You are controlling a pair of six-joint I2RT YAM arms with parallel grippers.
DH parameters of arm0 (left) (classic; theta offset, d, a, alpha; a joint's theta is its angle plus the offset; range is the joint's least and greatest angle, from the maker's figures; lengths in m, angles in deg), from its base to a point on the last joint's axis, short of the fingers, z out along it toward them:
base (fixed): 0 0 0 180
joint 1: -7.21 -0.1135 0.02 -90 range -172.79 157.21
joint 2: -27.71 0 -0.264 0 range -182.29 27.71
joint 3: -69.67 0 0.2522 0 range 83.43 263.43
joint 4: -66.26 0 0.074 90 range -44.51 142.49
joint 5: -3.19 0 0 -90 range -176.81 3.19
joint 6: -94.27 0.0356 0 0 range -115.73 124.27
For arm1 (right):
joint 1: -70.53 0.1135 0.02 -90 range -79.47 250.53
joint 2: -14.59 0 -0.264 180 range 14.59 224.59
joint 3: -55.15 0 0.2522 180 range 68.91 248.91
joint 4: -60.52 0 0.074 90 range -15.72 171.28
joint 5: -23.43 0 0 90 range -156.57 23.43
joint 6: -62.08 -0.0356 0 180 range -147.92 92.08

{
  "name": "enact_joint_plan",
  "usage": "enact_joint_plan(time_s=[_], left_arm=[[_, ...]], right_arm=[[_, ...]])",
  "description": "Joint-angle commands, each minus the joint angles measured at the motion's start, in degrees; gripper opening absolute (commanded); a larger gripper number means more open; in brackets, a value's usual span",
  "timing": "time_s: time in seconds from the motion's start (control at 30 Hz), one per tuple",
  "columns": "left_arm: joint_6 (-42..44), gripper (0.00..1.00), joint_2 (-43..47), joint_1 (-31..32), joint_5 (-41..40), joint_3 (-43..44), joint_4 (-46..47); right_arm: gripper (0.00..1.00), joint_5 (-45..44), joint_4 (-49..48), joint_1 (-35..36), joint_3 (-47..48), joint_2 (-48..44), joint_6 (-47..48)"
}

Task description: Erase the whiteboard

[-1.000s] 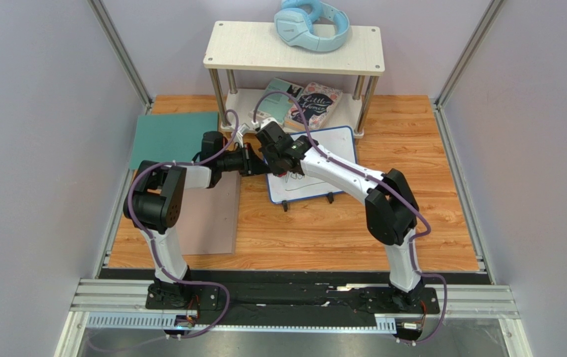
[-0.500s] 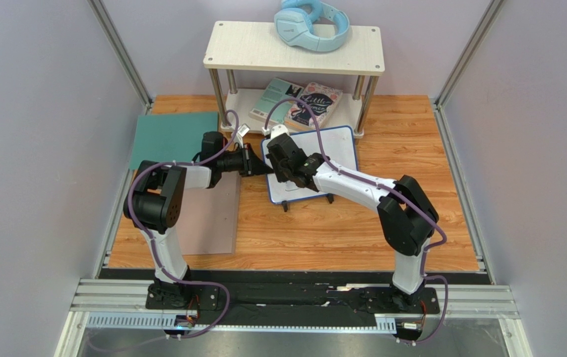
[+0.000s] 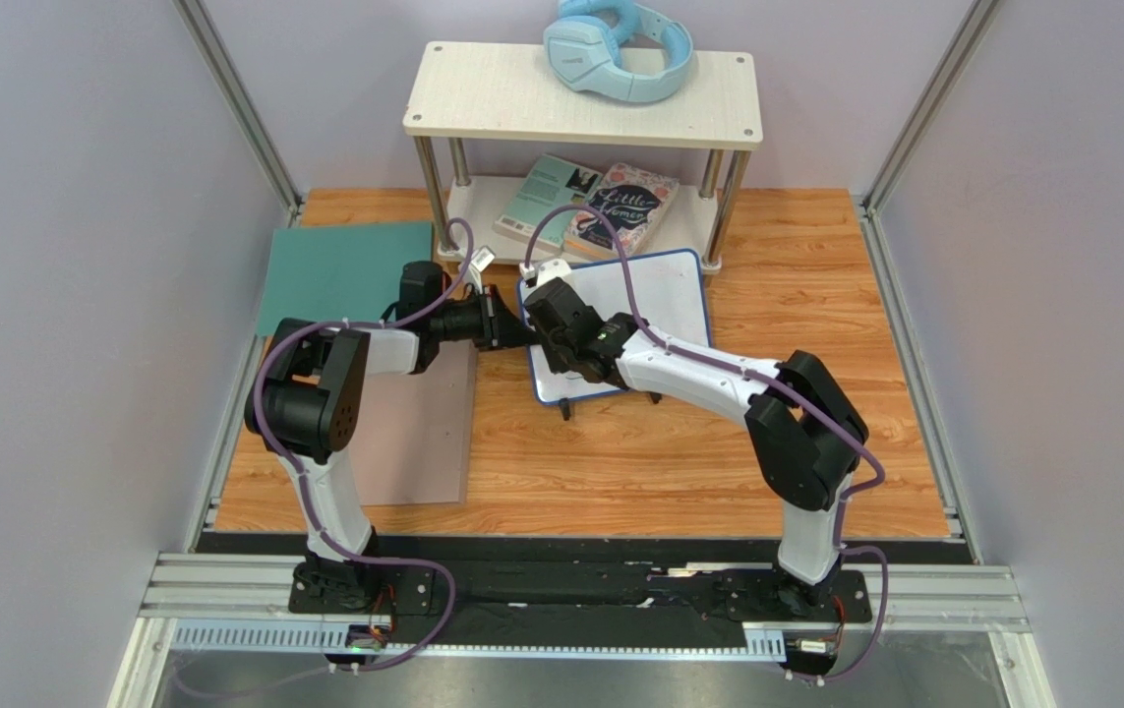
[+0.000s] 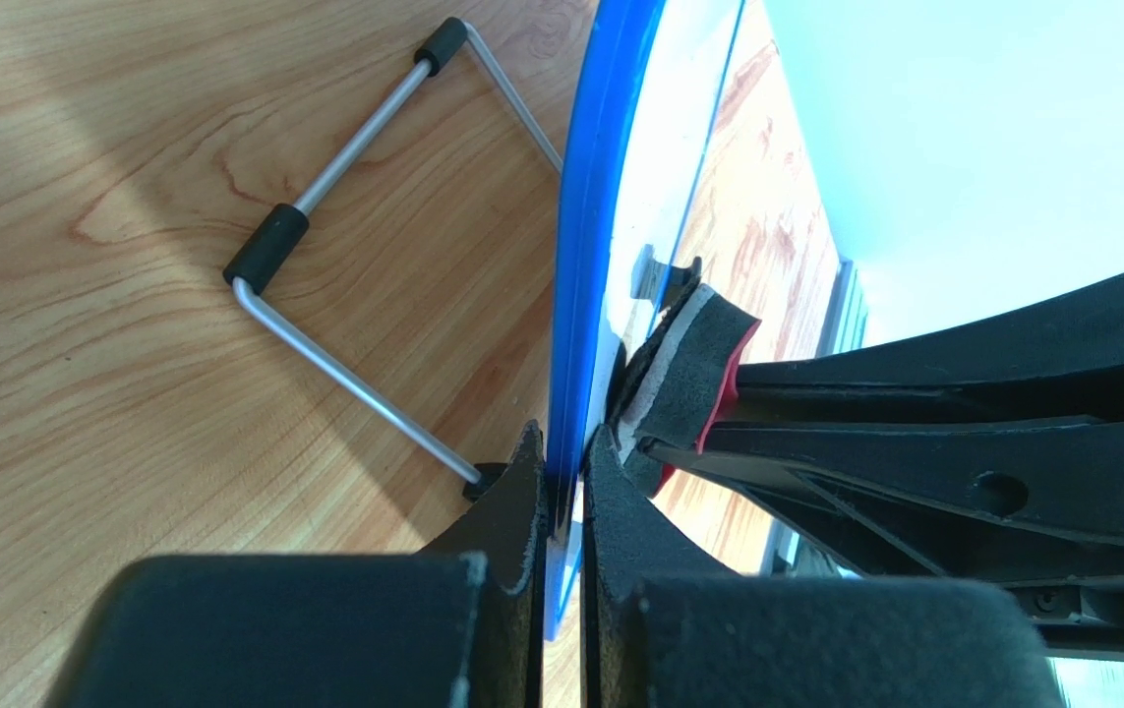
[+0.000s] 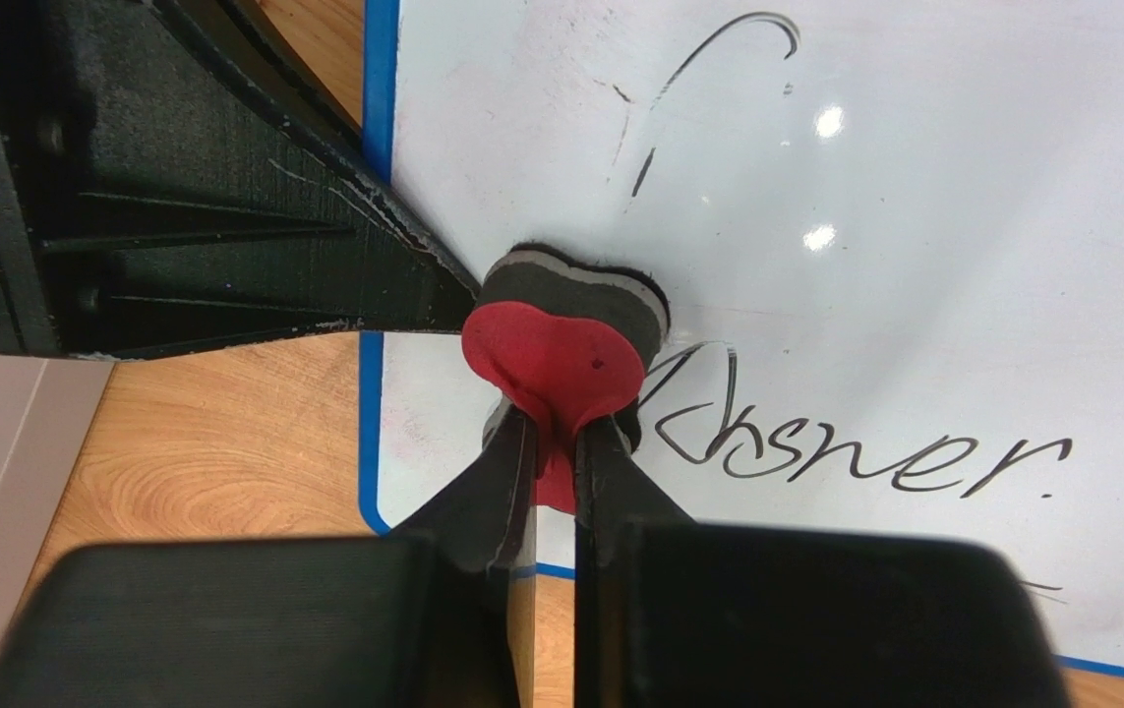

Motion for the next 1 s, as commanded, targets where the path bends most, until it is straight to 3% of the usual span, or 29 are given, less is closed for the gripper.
enact_joint_plan(time_s=[0.0, 0.4, 0.97], left_arm=[[1.7, 0.00, 0.2, -0.2, -3.7, -0.1, 2.6], [0.8, 0.00, 0.0, -0.6, -3.5, -0.7, 3.7], [0.9, 0.00, -0.1, -0.7, -3.5, -0.5, 3.4]], right_arm=[[0.00, -2.6, 8.7, -0.7, -4.6, 3.8, -3.0], [0.00, -7.4, 7.2, -7.9, -10.0, -2.2, -7.8], [0.00, -9.1, 10.0, -19.7, -9.2, -4.8, -8.0]])
